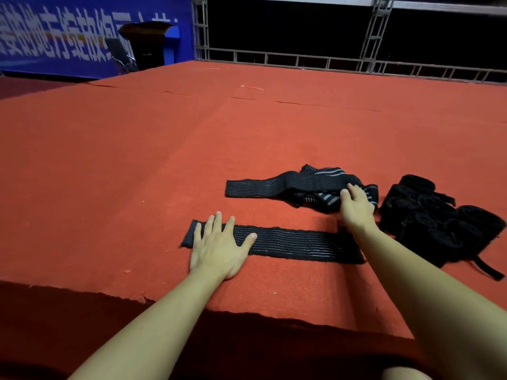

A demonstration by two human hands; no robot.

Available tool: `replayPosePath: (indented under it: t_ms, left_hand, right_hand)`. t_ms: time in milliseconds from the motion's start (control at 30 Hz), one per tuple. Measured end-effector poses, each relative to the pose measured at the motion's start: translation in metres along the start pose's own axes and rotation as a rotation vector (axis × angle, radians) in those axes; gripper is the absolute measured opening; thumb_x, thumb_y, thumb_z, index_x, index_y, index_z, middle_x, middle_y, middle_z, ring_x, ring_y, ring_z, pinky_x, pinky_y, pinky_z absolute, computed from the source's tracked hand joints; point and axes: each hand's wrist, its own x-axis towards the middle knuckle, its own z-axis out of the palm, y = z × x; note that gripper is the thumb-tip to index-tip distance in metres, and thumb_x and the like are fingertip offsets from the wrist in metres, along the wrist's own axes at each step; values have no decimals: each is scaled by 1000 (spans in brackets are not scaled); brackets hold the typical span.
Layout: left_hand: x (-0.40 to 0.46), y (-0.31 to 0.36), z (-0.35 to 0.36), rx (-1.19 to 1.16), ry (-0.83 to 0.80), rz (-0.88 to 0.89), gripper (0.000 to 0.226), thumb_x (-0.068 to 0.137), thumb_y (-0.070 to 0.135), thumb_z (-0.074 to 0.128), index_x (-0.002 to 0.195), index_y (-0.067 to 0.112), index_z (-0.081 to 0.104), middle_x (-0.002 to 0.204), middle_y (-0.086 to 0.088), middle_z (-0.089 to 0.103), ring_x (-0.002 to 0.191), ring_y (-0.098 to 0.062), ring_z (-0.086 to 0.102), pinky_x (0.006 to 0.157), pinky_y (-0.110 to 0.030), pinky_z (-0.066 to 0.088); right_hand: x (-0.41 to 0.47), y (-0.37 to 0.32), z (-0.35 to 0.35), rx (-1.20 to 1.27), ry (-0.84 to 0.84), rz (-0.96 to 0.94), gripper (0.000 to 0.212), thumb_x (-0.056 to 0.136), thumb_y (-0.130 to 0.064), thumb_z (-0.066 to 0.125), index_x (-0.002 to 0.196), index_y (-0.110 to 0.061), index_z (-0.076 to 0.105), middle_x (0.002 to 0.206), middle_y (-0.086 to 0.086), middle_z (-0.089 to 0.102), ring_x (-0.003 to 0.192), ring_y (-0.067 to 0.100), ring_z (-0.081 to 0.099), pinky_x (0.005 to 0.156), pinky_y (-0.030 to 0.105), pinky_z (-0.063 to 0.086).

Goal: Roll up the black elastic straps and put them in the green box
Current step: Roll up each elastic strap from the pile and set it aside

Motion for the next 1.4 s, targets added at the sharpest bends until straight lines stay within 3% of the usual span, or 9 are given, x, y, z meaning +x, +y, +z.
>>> replayPosePath:
  t_ms: [333,500,600,667,833,933,1033,1200,1400]
  left_hand:
    - [-4,0,-3,-102,42,14,84,95,79,19,162,29,24,171,-1,13,158,-18,7,129,-44,1]
    - [0,3,-27,-863,201,24,51,100,59,50,136,25,60,141,7,58,137,-15,50,111,-28,35]
    - [5,18,-60,-1525,7,-93,48,96,63,54,114,21,69,124,-3,70,124,-26,63,106,-40,49]
    - [3,29,-82,-1731,-131,-109,49,96,60,54,112,17,68,120,-9,73,114,-25,69,100,-39,54]
    - [-1,35,-100,-1767,-85,-136,32,94,42,70,102,11,69,87,-4,76,80,-19,73,93,-41,57]
    - [-2,31,-96,-1672,-38,-141,14,101,18,62,107,8,68,93,-5,78,83,-21,73,96,-46,57]
    - [-10,28,-96,-1626,-78,-39,21,104,5,49,109,7,69,95,-10,76,88,-26,72,84,-41,59]
    - [-21,21,-100,-1536,-223,129,22,106,16,51,105,5,71,100,-14,74,94,-28,70,92,-43,55]
    - [-10,9,-106,-1354,114,69,25,105,20,56,84,12,68,76,-1,70,73,-19,64,74,-37,50]
  right_hand:
    - [-40,-63,-12,256,22,-442,43,109,-33,48,148,-14,54,147,-8,47,135,5,46,112,24,34]
    - [-83,-91,0,315,-64,-572,43,107,-38,46,136,-13,65,136,-7,59,126,-10,49,103,3,31]
    - [-106,-93,14,288,-144,-670,52,103,-48,43,130,-12,69,134,-7,62,129,-4,52,107,11,35]
    - [-119,-91,22,254,-213,-723,54,101,-51,43,127,-12,70,133,-9,62,129,-3,53,109,15,37]
    - [-142,-89,31,138,-332,-807,55,102,-53,40,127,-14,70,134,-14,61,129,-4,52,110,19,39]
    - [-151,-90,28,162,-344,-818,47,103,-50,40,113,-18,73,120,-15,68,117,2,61,102,26,46]
    - [-151,-99,24,290,-206,-786,29,103,-43,47,101,-19,64,109,-6,66,106,12,63,94,37,50]
    - [-148,-126,-4,271,-448,-672,45,101,-46,55,141,-25,51,135,-19,58,123,-12,53,98,8,39]
    - [-136,-116,-8,35,-559,-600,40,95,-64,57,86,-25,64,77,-15,63,73,2,59,74,34,47]
